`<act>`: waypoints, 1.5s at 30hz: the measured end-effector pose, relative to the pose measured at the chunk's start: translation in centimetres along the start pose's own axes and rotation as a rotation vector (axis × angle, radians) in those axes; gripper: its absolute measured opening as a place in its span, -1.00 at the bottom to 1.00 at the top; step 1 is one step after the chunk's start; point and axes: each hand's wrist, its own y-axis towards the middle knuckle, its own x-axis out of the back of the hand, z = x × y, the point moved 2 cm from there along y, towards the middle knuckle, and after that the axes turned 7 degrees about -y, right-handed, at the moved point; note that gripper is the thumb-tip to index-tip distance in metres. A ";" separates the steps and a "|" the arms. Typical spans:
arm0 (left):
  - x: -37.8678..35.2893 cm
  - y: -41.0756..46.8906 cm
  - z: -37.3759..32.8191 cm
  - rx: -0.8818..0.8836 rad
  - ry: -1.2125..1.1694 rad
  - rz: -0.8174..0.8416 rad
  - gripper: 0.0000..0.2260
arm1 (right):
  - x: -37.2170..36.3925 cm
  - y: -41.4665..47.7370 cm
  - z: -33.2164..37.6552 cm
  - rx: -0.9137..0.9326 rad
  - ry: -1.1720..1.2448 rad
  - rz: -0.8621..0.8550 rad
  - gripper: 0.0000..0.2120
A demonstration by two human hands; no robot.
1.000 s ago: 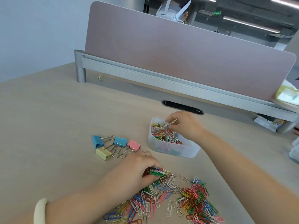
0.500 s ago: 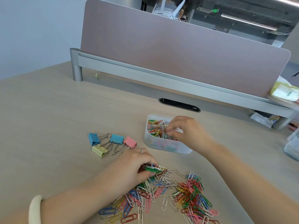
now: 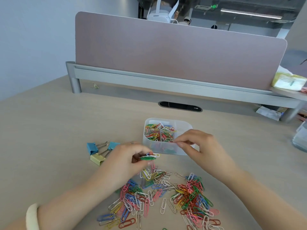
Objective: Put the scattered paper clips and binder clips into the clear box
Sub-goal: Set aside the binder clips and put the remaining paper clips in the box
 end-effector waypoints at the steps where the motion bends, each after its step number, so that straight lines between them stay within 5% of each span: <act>1: 0.2 0.6 -0.3 0.006 -0.014 -0.011 -0.89 | -0.1 -1.0 0.3 0.000 0.055 0.027 -0.90; 5: 1.2 5.1 -0.7 0.035 -0.049 -0.103 -0.94 | -1.7 -3.9 0.8 0.041 0.152 0.178 -0.88; 11: 0.9 11.1 -0.1 0.005 0.201 -0.154 -0.91 | -2.4 -4.2 0.1 0.021 0.205 0.149 -0.86; 27: -0.6 11.2 0.0 0.033 0.742 0.318 -0.89 | -3.0 -4.6 -0.4 0.019 0.263 0.163 -0.92; 35: 0.1 10.0 -0.8 0.097 0.488 0.294 -0.76 | -2.6 -4.7 -0.8 -0.059 0.357 0.065 -0.87; 45: 2.4 3.9 -2.4 -0.128 0.326 0.241 -0.84 | -0.4 -4.7 -1.3 -0.073 0.160 0.130 -0.83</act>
